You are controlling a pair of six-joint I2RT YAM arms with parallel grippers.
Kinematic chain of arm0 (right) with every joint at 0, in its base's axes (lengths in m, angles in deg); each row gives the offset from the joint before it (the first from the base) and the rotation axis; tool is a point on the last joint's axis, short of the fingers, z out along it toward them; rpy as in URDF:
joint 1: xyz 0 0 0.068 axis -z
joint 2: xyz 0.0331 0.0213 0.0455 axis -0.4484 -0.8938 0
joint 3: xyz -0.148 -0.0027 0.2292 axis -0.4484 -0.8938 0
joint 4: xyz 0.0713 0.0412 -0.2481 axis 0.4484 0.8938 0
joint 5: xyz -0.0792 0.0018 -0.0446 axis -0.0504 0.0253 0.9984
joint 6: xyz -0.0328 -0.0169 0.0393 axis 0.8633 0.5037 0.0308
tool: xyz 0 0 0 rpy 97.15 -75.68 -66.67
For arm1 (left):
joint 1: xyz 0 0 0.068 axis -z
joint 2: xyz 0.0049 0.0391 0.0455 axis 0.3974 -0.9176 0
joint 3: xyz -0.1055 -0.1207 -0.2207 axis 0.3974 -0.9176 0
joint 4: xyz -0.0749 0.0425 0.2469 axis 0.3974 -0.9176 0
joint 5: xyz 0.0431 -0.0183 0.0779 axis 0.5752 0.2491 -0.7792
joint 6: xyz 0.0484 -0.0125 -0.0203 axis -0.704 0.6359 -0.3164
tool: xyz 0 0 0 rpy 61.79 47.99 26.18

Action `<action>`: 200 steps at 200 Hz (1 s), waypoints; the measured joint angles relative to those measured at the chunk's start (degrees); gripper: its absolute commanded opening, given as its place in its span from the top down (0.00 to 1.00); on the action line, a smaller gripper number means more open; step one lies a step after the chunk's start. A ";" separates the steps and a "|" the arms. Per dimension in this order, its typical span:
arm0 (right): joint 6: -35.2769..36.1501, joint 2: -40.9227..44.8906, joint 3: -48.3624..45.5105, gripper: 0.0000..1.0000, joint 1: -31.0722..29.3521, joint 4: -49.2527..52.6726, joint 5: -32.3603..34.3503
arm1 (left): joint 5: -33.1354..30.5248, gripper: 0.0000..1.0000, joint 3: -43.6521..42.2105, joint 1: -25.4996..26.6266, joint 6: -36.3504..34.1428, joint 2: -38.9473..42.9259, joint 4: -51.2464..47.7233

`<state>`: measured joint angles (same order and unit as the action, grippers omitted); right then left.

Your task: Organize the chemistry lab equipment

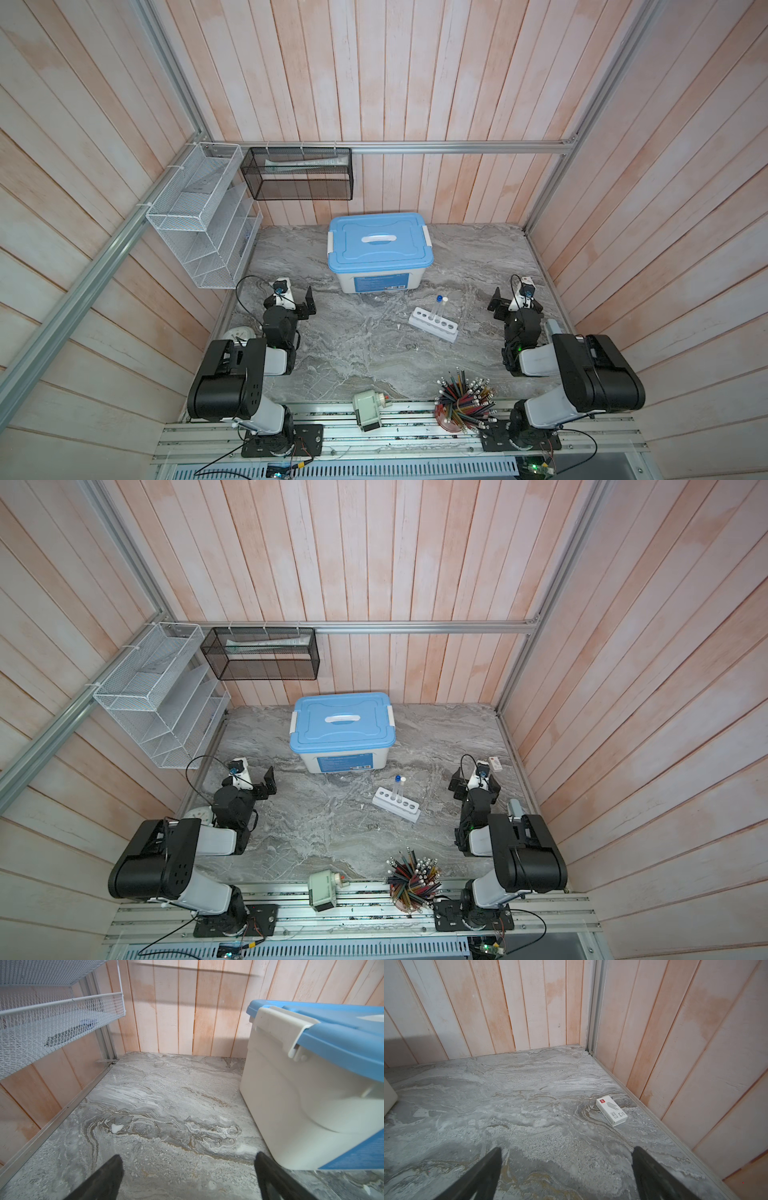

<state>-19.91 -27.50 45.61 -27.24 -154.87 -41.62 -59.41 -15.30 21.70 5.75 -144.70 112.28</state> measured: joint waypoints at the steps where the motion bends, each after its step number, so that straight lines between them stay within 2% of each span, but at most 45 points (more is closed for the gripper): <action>1: 0.00 0.00 0.00 0.02 0.00 0.00 0.00 | 0.00 0.00 0.00 0.00 0.00 0.00 -0.02; 156: 0.02 0.07 0.00 0.02 0.15 0.81 -0.59 | 0.00 0.00 0.00 0.00 0.00 0.00 -0.20; 184: 0.50 1.22 -4.66 0.02 0.15 -4.83 -3.02 | 0.00 0.00 0.00 0.00 0.00 0.00 -0.20; 200: -0.02 1.22 -4.13 0.02 0.15 -2.93 -1.90 | 0.00 0.00 0.00 0.00 0.00 0.00 -0.20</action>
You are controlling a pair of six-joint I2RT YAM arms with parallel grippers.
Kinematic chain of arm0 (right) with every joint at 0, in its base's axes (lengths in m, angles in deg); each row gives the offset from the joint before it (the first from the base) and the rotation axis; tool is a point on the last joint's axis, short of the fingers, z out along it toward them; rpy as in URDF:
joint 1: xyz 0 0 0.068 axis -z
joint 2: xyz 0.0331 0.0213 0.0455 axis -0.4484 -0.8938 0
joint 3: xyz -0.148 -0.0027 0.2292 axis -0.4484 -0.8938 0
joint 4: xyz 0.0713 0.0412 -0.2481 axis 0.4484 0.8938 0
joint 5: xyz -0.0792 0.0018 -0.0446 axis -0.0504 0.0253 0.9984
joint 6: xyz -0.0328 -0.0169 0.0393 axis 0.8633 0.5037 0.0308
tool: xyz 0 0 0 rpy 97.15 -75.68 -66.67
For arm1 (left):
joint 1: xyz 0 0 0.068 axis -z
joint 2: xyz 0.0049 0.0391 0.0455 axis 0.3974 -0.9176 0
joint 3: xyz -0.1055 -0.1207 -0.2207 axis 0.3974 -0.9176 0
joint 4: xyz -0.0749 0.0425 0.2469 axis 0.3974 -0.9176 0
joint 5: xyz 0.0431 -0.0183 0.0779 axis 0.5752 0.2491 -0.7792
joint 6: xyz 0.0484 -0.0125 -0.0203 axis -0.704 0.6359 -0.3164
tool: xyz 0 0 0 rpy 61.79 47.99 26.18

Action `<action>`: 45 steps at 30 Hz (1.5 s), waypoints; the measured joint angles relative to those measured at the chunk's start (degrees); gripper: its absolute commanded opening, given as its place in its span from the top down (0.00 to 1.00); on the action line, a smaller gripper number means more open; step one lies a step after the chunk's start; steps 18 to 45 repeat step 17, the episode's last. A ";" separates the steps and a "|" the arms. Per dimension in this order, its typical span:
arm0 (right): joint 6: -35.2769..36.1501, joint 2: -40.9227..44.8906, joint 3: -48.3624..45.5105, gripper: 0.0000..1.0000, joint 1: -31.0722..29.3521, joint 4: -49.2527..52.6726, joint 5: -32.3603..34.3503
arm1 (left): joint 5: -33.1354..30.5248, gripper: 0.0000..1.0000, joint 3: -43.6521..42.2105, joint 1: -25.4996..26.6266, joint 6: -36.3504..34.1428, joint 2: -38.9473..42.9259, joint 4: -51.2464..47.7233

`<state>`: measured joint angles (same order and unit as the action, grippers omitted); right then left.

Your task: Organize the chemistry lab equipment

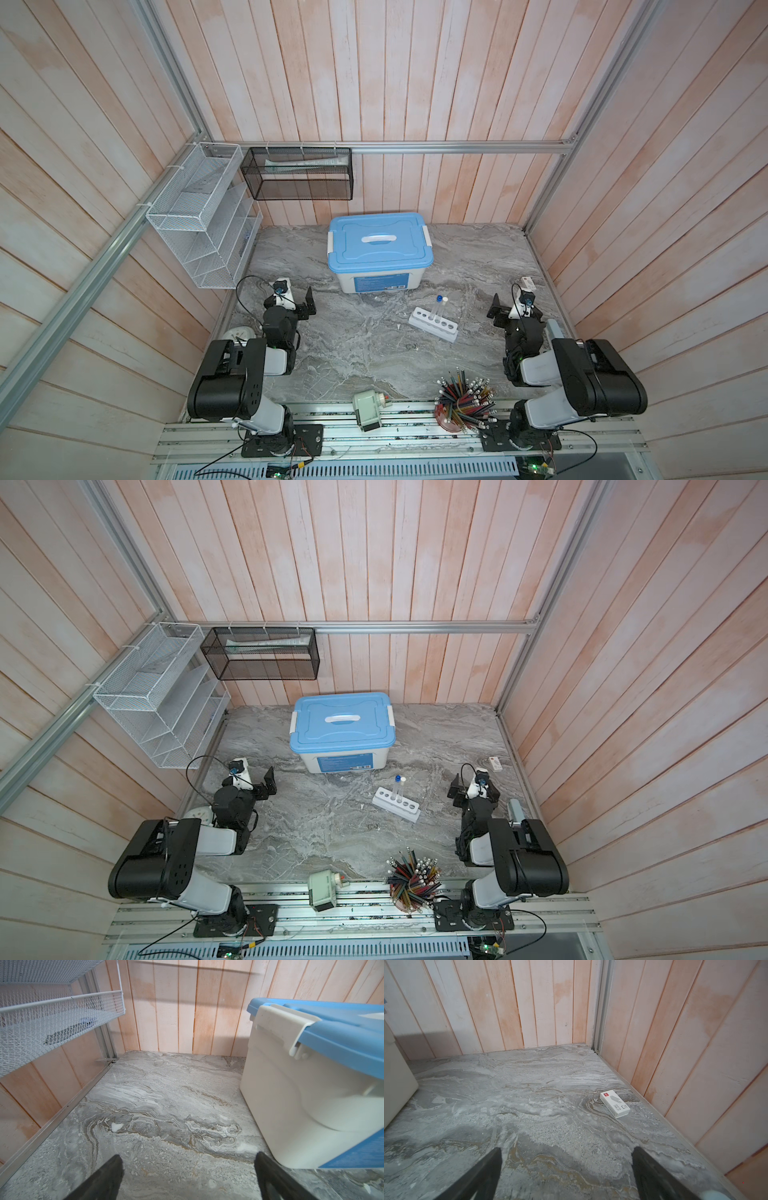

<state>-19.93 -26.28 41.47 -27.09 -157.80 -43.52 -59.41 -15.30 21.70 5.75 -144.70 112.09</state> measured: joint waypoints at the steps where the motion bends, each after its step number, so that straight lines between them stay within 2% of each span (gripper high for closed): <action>1: -0.13 -0.04 1.09 0.02 0.02 1.07 0.33 | 0.00 0.00 0.00 0.00 0.00 0.00 -0.02; 5: -0.22 0.00 1.57 0.02 0.02 -0.98 0.61 | 0.00 0.00 0.02 0.00 0.00 0.00 0.00; 16: -0.44 -0.22 3.89 0.02 0.02 2.47 1.22 | 0.00 0.00 0.02 0.00 0.00 0.00 -0.04; 45: -0.44 -0.26 3.91 0.02 0.02 2.51 1.25 | 0.00 0.00 0.02 0.00 0.00 0.00 -0.04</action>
